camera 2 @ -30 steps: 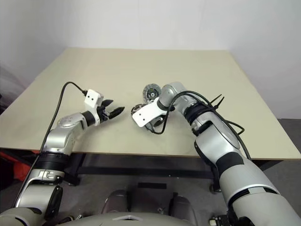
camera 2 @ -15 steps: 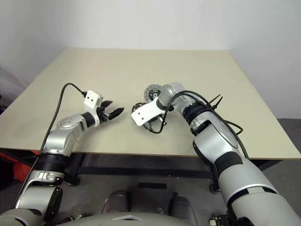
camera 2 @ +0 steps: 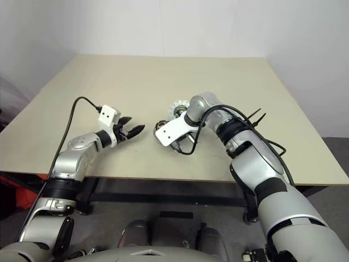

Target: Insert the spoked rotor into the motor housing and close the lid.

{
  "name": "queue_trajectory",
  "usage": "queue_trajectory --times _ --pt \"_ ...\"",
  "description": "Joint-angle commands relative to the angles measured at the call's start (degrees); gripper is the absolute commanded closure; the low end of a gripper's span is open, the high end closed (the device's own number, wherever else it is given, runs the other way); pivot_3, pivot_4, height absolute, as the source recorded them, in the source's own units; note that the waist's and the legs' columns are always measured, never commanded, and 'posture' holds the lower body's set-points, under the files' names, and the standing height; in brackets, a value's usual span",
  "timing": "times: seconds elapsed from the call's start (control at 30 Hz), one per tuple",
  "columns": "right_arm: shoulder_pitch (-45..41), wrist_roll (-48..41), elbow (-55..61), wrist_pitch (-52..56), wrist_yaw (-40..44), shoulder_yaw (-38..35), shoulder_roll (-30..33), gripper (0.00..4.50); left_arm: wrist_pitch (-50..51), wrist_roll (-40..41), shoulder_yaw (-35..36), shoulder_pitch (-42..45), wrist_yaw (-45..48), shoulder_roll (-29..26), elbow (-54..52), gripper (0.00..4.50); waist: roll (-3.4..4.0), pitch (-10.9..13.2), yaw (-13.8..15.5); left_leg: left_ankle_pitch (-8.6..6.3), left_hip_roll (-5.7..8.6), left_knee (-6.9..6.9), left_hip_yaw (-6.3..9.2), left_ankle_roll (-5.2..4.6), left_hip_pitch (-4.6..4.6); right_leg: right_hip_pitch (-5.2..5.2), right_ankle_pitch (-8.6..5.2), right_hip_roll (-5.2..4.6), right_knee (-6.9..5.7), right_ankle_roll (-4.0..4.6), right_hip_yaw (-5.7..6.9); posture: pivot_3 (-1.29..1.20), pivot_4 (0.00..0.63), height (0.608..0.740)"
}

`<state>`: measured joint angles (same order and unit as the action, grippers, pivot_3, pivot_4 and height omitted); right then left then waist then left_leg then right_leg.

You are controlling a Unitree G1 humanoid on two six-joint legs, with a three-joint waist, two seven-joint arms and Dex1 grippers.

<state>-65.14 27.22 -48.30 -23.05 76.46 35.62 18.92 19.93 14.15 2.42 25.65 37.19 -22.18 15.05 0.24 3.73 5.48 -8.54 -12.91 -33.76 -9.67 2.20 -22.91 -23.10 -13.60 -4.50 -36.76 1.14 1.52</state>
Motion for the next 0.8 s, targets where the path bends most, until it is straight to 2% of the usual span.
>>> queue_trajectory --times 0.03,0.23,0.5,0.6,0.73,0.8 --pt "-0.9 -2.9 6.3 1.3 1.0 -2.9 1.3 4.48 -1.4 0.2 0.5 1.5 0.2 0.0 -0.6 0.56 0.00 0.0 0.0 0.00 0.00 0.00 0.00 0.00 0.00 0.00 0.00 0.00 0.00 0.00 0.00 0.00 0.000 0.740" --pt "-0.7 -3.9 10.4 3.9 1.0 -3.9 2.4 4.48 -1.8 0.0 0.2 2.1 0.3 0.3 0.2 0.56 -0.01 0.0 0.0 0.00 -0.01 -0.06 0.00 0.00 -0.01 0.00 0.00 0.00 -0.01 0.00 0.00 0.00 0.000 0.740" --pt "-2.5 -3.4 9.1 4.1 -0.9 -4.2 4.2 4.48 -2.2 -0.3 -0.1 2.3 0.7 0.4 1.0 0.56 -0.01 0.0 0.1 -0.10 -0.01 -0.24 0.02 -0.16 -0.14 0.00 0.01 -0.01 -0.01 0.00 0.01 0.00 0.000 0.740" --pt "-3.7 -2.9 7.3 3.3 -1.3 -4.4 6.7 4.48 -2.2 -0.3 -0.1 2.3 0.7 0.4 1.0 0.56 -0.02 0.0 0.1 -0.16 0.00 -0.36 0.02 -0.27 -0.20 0.00 0.01 -0.02 -0.01 -0.01 0.01 0.00 0.000 0.740" --pt "-3.8 -4.1 7.9 3.8 1.3 -4.8 9.9 4.48 -2.4 -0.2 0.0 1.6 0.6 0.6 0.7 0.56 -0.03 0.0 0.1 -0.19 0.01 -0.41 0.02 -0.31 -0.23 0.00 0.01 -0.03 -0.01 -0.01 0.01 0.00 0.000 0.740" --pt "-2.3 -7.5 12.2 10.7 6.8 -6.5 11.2 4.48 -2.4 -0.2 -0.1 1.1 0.5 0.8 0.5 0.56 -0.02 0.0 0.1 -0.20 0.00 -0.41 0.02 -0.33 -0.23 0.00 0.01 -0.03 -0.01 -0.01 0.00 0.00 0.000 0.740"
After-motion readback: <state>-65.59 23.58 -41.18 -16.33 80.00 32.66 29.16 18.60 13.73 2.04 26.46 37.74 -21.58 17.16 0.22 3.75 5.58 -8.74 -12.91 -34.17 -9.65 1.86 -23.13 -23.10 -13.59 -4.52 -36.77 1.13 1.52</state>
